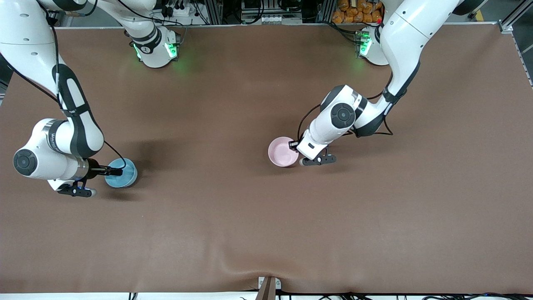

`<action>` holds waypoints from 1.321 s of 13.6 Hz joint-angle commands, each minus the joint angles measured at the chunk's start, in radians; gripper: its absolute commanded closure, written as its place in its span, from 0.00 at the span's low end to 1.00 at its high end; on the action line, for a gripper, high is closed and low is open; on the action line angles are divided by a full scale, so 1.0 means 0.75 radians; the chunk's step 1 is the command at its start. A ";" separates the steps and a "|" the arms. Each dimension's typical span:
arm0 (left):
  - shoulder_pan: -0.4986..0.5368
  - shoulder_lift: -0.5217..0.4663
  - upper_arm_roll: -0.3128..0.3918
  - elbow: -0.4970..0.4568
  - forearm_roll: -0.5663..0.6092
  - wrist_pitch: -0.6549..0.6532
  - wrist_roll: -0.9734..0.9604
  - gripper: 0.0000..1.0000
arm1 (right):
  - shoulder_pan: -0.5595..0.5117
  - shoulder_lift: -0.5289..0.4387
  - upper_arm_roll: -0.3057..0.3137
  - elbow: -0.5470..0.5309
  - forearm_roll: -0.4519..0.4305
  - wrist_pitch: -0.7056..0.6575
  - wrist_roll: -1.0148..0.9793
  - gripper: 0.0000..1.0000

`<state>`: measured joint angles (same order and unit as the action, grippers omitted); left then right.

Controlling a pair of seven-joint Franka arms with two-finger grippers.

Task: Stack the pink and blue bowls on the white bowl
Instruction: 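Lower the pink bowl into the white bowl while the right gripper grasps the blue bowl, then open the left gripper and withdraw it while the right gripper lifts the blue bowl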

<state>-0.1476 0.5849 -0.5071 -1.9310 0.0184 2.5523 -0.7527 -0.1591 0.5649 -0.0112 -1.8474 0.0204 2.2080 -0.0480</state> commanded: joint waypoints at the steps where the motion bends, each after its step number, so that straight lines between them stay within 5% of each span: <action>1: 0.015 -0.094 0.001 0.016 0.037 -0.032 -0.052 0.00 | -0.021 -0.021 0.015 -0.032 0.005 0.020 -0.014 0.39; 2: 0.033 -0.174 0.003 0.026 0.037 -0.154 -0.048 0.00 | -0.021 -0.021 0.015 -0.032 0.005 0.022 -0.014 0.65; 3: 0.066 -0.253 0.003 0.061 0.037 -0.293 -0.048 0.00 | -0.023 -0.021 0.015 -0.032 0.005 0.022 -0.018 0.80; 6: 0.178 -0.448 0.001 0.222 0.037 -0.739 0.050 0.00 | -0.029 -0.021 0.017 -0.034 0.010 0.022 -0.020 1.00; 12: 0.466 -0.773 -0.001 0.327 0.019 -1.165 0.436 0.00 | -0.017 -0.049 0.019 -0.032 0.010 0.003 -0.020 1.00; 16: 0.599 -0.782 -0.001 0.521 0.014 -1.372 0.617 0.00 | -0.015 -0.200 0.051 -0.030 0.030 -0.072 -0.010 1.00; 18: 0.649 -0.782 0.001 0.558 0.014 -1.388 0.672 0.00 | -0.007 -0.301 0.062 -0.022 0.172 -0.137 -0.006 1.00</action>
<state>0.3086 -0.0088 -0.4950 -1.5542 0.0275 1.5437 -0.2852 -0.1606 0.4356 0.0188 -1.8423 0.0765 2.1543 -0.0503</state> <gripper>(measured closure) 0.000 0.969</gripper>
